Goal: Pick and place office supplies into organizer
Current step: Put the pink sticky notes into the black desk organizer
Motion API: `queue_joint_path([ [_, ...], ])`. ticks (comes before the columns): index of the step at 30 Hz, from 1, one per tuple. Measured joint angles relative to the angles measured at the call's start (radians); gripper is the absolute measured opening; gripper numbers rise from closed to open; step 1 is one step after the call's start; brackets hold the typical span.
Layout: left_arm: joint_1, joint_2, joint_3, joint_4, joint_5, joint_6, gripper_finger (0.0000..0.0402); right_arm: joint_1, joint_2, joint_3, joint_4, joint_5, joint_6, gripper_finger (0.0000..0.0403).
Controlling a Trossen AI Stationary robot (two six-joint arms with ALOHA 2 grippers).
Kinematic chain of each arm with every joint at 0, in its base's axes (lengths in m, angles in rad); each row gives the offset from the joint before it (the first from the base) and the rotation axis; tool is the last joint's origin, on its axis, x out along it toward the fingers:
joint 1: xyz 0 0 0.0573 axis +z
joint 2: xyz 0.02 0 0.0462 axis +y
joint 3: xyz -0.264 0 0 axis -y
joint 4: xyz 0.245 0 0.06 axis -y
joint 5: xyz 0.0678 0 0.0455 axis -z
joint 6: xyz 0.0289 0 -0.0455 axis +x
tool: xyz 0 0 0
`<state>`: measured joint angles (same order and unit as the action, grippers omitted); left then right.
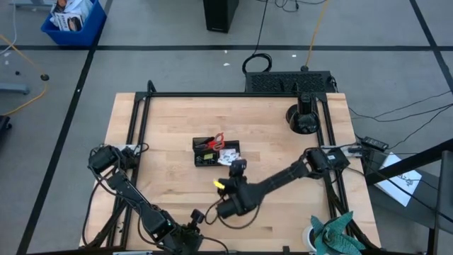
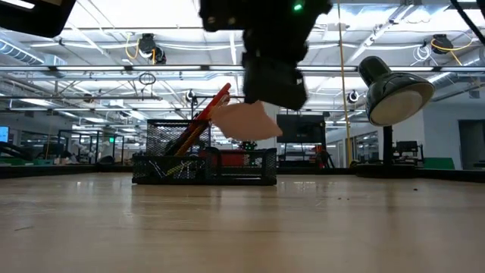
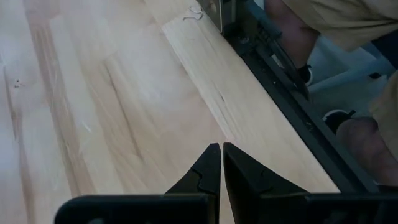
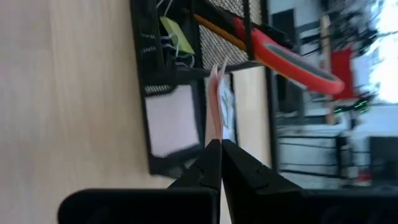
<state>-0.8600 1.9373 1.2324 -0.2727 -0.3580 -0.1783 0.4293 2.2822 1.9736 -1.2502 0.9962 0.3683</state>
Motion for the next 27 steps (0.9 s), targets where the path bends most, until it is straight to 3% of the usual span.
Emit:
queue_joint_path([
  [8,-0.001,0.0,0.0,-0.033,0.0,-0.01,0.0026,-0.076,0.0,0.0,0.092,-0.107,-0.027,0.0],
  [27,0.0,0.0,0.0,-0.039,0.0,-0.018,0.0026,-0.202,0.0,0.0,0.102,-0.206,0.013,0.0],
])
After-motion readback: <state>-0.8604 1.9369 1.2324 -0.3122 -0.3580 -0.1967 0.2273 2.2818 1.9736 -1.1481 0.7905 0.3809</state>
